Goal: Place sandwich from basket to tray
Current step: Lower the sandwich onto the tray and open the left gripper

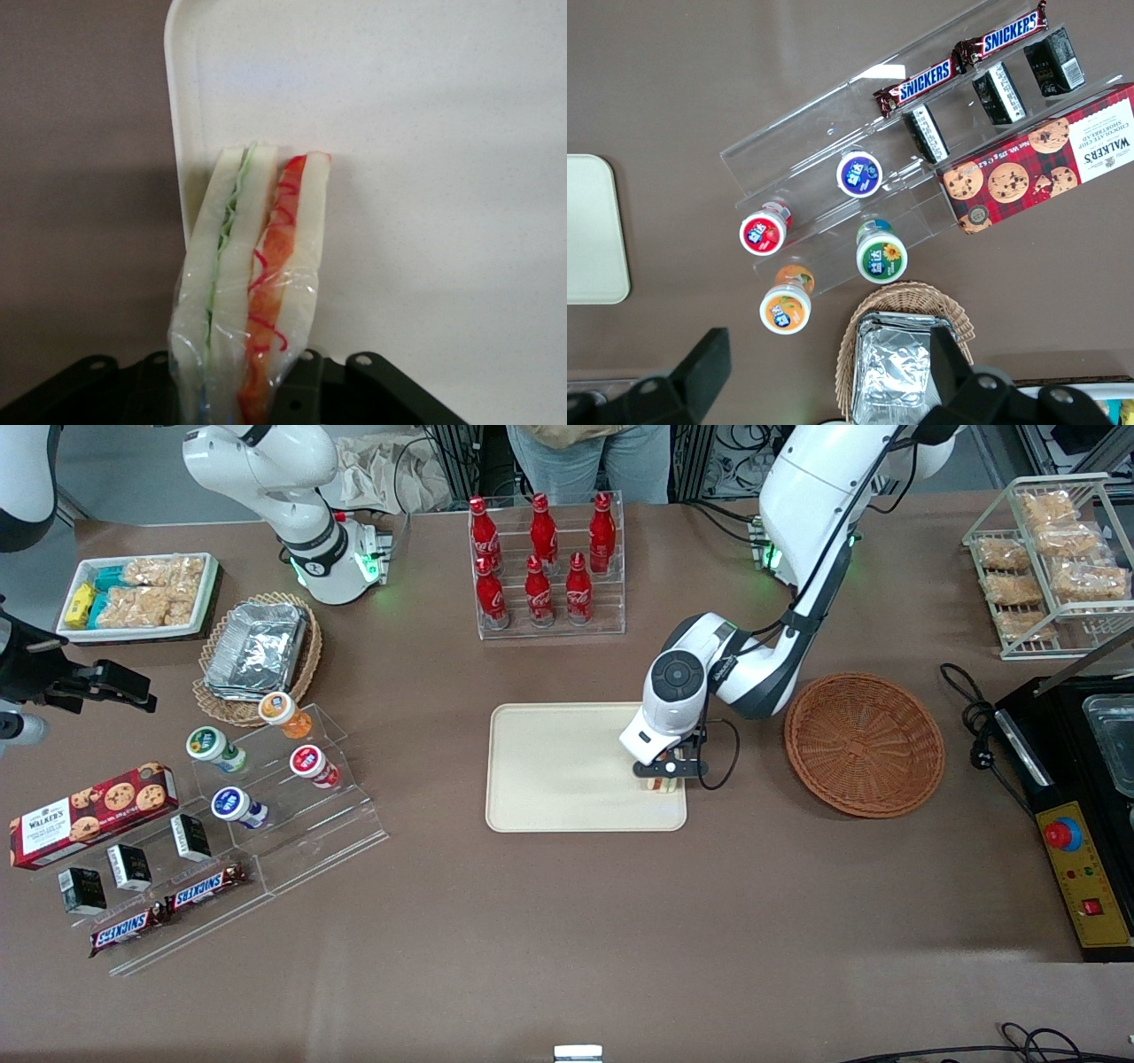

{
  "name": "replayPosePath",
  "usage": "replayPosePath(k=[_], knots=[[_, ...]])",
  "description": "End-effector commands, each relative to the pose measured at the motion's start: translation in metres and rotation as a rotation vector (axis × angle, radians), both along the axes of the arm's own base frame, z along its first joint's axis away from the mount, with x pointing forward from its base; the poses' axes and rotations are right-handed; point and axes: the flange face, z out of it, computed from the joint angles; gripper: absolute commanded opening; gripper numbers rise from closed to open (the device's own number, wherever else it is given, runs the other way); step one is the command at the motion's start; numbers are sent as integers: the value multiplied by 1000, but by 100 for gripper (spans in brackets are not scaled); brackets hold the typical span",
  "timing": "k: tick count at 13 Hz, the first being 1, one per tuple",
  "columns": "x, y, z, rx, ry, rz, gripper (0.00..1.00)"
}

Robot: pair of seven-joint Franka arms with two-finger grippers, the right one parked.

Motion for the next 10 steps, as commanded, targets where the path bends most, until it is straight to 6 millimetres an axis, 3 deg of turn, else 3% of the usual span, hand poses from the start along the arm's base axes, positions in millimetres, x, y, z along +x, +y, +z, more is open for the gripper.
replayPosePath(k=[1, 5, 6, 9, 10], knots=[[7, -6, 2, -10, -15, -10, 100], [16, -21, 31, 23, -6, 69, 100], [23, -23, 53, 51, 12, 87, 100], [67, -27, 175, 47, -5, 125, 100], [86, -9, 203, 42, -14, 149, 100]])
